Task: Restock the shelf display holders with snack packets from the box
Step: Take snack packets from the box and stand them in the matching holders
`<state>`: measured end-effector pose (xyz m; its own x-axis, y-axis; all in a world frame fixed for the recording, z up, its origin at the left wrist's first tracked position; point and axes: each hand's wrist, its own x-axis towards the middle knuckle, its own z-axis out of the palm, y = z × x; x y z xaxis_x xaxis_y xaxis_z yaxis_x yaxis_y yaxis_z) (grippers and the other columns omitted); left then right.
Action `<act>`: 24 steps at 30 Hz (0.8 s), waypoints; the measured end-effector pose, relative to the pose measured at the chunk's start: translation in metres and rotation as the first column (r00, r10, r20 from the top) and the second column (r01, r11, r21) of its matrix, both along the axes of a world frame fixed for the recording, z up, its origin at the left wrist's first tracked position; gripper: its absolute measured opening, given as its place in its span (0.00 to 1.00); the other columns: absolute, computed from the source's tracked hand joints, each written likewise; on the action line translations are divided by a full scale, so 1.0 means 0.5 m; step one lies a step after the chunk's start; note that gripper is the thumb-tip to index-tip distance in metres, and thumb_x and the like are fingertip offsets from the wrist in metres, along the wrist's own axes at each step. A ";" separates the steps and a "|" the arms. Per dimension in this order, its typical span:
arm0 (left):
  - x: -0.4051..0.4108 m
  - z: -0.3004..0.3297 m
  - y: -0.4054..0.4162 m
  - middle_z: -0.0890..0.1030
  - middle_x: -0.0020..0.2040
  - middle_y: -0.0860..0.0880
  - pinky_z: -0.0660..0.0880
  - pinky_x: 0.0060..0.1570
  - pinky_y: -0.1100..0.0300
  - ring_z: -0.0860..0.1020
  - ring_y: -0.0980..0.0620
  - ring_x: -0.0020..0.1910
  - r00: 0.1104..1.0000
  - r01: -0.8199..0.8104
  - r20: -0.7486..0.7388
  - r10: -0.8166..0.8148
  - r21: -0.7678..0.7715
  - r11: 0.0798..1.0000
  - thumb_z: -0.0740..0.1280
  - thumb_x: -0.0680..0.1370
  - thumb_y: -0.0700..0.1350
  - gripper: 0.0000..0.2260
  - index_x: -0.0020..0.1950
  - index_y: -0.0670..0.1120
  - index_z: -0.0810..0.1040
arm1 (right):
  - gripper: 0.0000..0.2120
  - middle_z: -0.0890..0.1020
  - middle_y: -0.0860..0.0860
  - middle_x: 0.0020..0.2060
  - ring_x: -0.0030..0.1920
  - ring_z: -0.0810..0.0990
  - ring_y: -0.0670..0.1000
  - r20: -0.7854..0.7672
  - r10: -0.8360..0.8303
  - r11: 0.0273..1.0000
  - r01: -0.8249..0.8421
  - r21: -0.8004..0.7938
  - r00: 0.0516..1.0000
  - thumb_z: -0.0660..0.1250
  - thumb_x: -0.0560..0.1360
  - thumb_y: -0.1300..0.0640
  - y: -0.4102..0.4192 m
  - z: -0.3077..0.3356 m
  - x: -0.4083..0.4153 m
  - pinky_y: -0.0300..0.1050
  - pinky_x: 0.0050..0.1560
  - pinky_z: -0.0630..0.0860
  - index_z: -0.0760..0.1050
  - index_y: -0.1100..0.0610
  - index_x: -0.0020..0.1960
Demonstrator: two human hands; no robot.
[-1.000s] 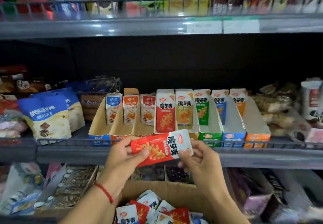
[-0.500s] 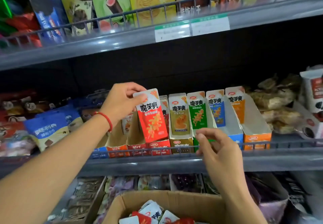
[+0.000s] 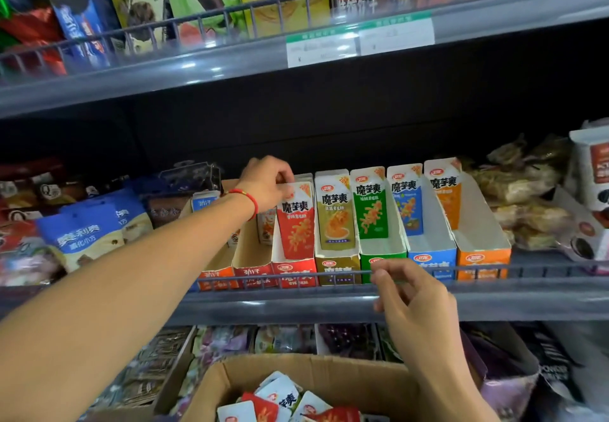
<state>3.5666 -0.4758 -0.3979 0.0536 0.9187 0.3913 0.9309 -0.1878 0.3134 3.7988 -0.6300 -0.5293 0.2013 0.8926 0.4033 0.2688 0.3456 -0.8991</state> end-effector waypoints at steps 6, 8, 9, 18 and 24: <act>-0.003 -0.038 0.005 0.83 0.50 0.51 0.80 0.54 0.52 0.80 0.51 0.50 1.000 0.015 -0.017 -0.013 0.087 0.996 0.75 0.76 0.44 0.06 0.53 0.50 0.84 | 0.13 0.83 0.39 0.36 0.36 0.82 0.46 0.142 0.037 0.999 -0.039 0.015 0.989 0.69 0.80 0.58 -0.005 -0.012 -0.002 0.46 0.40 0.81 0.76 0.40 0.45; -0.011 -0.043 -0.002 0.83 0.52 0.50 0.80 0.56 0.51 0.80 0.52 0.50 1.000 0.023 0.005 -0.023 0.126 0.992 0.76 0.76 0.44 0.11 0.57 0.50 0.84 | 0.11 0.83 0.40 0.35 0.36 0.82 0.45 0.186 0.049 0.998 -0.054 0.021 0.981 0.69 0.80 0.58 -0.005 -0.018 -0.002 0.47 0.38 0.81 0.78 0.42 0.47; -0.016 -0.048 -0.010 0.83 0.54 0.50 0.79 0.56 0.52 0.79 0.52 0.51 1.000 0.021 0.016 -0.024 0.154 0.988 0.76 0.75 0.44 0.12 0.58 0.50 0.83 | 0.08 0.83 0.41 0.35 0.35 0.82 0.45 0.210 0.059 0.998 -0.064 0.016 0.976 0.69 0.80 0.58 -0.005 -0.022 -0.002 0.47 0.37 0.81 0.80 0.44 0.49; -0.051 -0.226 -0.303 0.84 0.50 0.55 0.79 0.47 0.67 0.82 0.58 0.47 0.929 0.233 0.268 -0.256 0.116 0.966 0.68 0.78 0.35 0.13 0.57 0.49 0.83 | 0.05 0.85 0.47 0.47 0.48 0.83 0.51 0.663 0.468 0.879 -0.226 -0.421 0.584 0.65 0.79 0.52 0.001 -0.128 -0.058 0.48 0.51 0.80 0.80 0.48 0.51; -0.095 -0.494 -0.437 0.81 0.54 0.60 0.80 0.52 0.51 0.80 0.57 0.53 0.970 0.241 0.062 -0.237 -0.422 0.874 0.66 0.78 0.43 0.15 0.61 0.59 0.77 | 0.13 0.80 0.54 0.62 0.62 0.79 0.58 0.616 0.780 0.623 -0.210 -0.753 0.107 0.66 0.79 0.52 -0.034 -0.290 -0.135 0.55 0.59 0.78 0.77 0.52 0.63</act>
<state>3.5189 -0.6944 -0.6448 0.2910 0.9562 -0.0304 0.8718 -0.2520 0.4201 3.7315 -0.6472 -0.6741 -0.5582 0.6939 -0.4549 0.8297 0.4692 -0.3024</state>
